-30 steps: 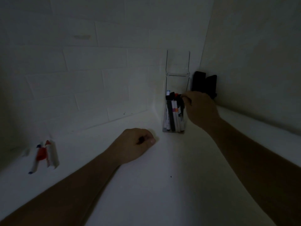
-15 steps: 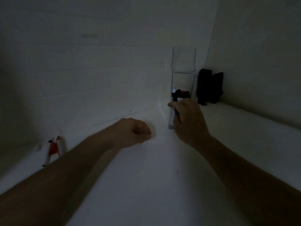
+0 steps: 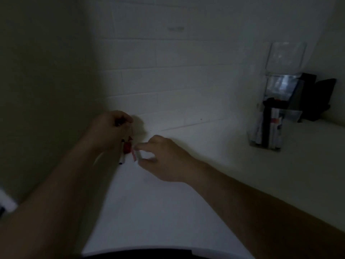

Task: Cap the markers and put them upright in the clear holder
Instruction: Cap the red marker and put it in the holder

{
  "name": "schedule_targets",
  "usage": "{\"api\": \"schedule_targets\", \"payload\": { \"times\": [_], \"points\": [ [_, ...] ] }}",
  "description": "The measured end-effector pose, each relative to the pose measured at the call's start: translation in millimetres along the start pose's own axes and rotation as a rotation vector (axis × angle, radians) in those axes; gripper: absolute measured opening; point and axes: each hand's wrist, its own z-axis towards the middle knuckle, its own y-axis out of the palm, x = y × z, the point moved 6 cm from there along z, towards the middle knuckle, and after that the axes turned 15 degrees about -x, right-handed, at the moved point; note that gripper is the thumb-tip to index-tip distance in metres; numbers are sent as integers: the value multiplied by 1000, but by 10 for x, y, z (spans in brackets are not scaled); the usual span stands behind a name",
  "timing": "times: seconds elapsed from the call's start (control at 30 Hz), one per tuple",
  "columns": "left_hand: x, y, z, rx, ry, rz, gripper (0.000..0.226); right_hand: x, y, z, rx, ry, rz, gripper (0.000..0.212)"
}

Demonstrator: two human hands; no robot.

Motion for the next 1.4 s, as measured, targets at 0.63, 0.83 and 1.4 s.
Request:
{"api": "schedule_targets", "payload": {
  "times": [0.63, 0.83, 1.4],
  "points": [
    [-123, 328, -8, -472, -89, 272, 45, 1060, -539, -849, -93, 515, -247, 17],
    [310, 352, 14, -143, 117, 254, 14, 1221, -637, -1265, 0, 404, -219, 27],
    [1363, 1985, 450, -252, 217, -393, 15, 1632, -921, -1740, 579, 440, 299, 14]
  ]
}}
